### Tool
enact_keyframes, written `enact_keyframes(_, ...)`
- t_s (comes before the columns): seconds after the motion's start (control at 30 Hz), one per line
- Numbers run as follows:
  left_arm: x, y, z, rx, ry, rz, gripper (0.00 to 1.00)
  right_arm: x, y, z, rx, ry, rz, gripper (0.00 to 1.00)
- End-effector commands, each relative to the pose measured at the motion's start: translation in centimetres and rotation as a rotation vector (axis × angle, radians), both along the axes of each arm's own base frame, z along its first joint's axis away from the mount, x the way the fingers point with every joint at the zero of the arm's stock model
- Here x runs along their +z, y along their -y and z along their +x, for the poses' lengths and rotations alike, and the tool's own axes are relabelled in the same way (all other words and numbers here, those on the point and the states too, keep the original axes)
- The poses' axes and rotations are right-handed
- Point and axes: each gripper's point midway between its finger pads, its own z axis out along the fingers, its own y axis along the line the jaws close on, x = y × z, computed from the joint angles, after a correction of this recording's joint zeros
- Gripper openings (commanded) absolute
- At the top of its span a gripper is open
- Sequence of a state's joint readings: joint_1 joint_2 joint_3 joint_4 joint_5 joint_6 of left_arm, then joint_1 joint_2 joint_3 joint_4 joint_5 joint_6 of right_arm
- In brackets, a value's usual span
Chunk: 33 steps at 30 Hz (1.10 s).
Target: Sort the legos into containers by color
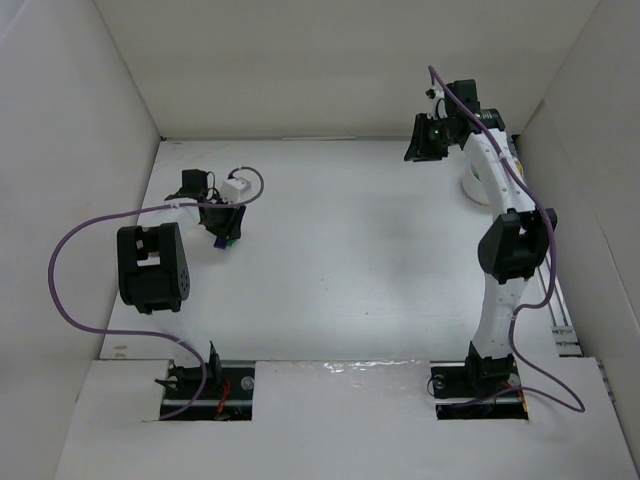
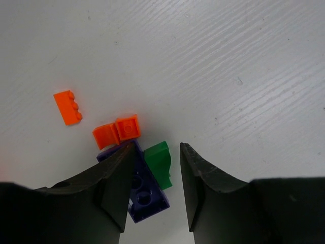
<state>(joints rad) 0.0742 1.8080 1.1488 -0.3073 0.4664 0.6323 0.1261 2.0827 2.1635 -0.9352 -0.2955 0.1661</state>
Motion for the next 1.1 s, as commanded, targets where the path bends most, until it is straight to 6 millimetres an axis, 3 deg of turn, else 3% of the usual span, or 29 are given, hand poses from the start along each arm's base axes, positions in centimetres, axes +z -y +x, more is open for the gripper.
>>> enact_keyframes(0.0,0.9,-0.1,0.1,-0.001,0.038,0.014,0.38,2.4,-0.3,0.4,-0.005,0.061,0.008,0.35)
enact_keyframes(0.2,0.6,-1.6,0.3,0.044,0.006,-0.022,0.43,2.1,-0.3,0.3,-0.005,0.052,0.007,0.35)
enact_keyframes(0.43,1.3,-3.0,1.8,0.075,0.04,0.001,0.64,2.1,-0.7,0.2,0.004,0.052,0.007,0.35)
enact_keyframes(0.57,2.7,-4.2,3.4,0.096,0.079,-0.008,0.65,1.7,-0.6,0.2,-0.002,0.044,-0.001,0.35)
enact_keyframes(0.87,6.7,-2.8,2.6,0.045,0.174,-0.059,0.64,1.7,-1.0,0.0,0.007,0.044,0.0,0.35)
enact_keyframes(1.0,7.5,-1.0,1.1,0.016,0.186,-0.052,0.58,1.7,-1.0,0.0,0.007,0.044,0.0,0.35)
enact_keyframes(1.07,6.9,-0.2,0.1,0.001,0.169,-0.043,0.55,1.7,-1.0,0.0,0.007,0.044,0.0,0.35)
